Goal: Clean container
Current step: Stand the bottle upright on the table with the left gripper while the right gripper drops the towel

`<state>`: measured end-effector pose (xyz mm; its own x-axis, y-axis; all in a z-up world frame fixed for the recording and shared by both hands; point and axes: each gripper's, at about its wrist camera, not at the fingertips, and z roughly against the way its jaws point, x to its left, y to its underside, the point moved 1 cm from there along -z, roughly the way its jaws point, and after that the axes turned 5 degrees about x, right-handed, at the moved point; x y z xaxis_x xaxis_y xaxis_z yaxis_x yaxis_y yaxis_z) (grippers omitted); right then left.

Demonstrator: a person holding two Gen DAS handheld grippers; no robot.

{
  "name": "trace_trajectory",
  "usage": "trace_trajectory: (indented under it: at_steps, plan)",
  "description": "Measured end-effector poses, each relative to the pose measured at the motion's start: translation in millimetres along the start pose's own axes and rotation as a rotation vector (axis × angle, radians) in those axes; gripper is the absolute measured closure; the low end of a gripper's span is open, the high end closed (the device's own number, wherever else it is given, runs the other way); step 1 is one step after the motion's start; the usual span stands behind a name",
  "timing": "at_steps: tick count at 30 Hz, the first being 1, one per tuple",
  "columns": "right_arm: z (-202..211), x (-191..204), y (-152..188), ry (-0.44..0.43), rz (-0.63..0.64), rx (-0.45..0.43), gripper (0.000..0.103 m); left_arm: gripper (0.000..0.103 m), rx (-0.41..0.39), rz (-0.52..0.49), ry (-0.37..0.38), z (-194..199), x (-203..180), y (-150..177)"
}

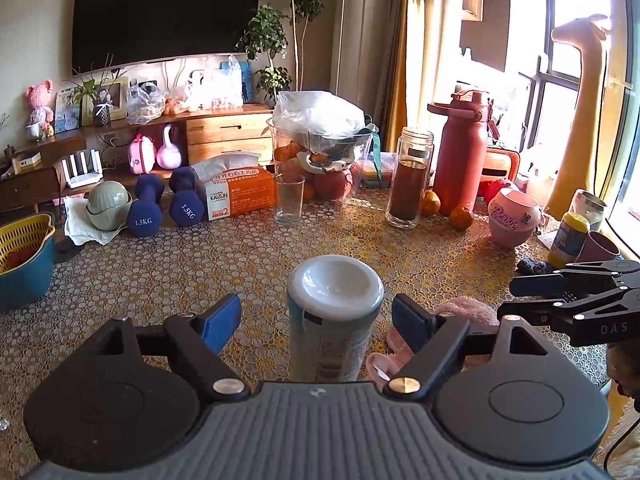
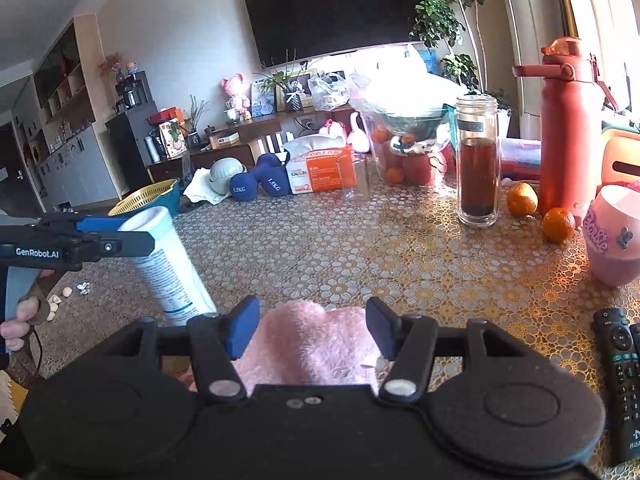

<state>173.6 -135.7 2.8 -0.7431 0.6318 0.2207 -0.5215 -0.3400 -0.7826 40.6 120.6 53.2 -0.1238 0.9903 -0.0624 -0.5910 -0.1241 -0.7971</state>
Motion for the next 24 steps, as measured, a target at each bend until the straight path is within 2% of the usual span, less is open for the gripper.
trace_trajectory:
  at_steps: [4,8,15,24]
  plan:
    - [11,18,6,-0.012,0.031,-0.017,0.044,0.018,0.009,0.005,0.003,10,-4,8]
    - [19,31,12,-0.023,0.041,-0.031,0.044,0.003,0.011,0.018,0.001,20,-8,18]
    - [36,50,23,-0.026,0.055,-0.061,0.044,0.002,0.028,0.041,-0.009,30,-13,33]
    - [48,63,31,-0.022,0.057,-0.083,0.044,0.002,0.001,0.015,-0.024,40,-26,44]
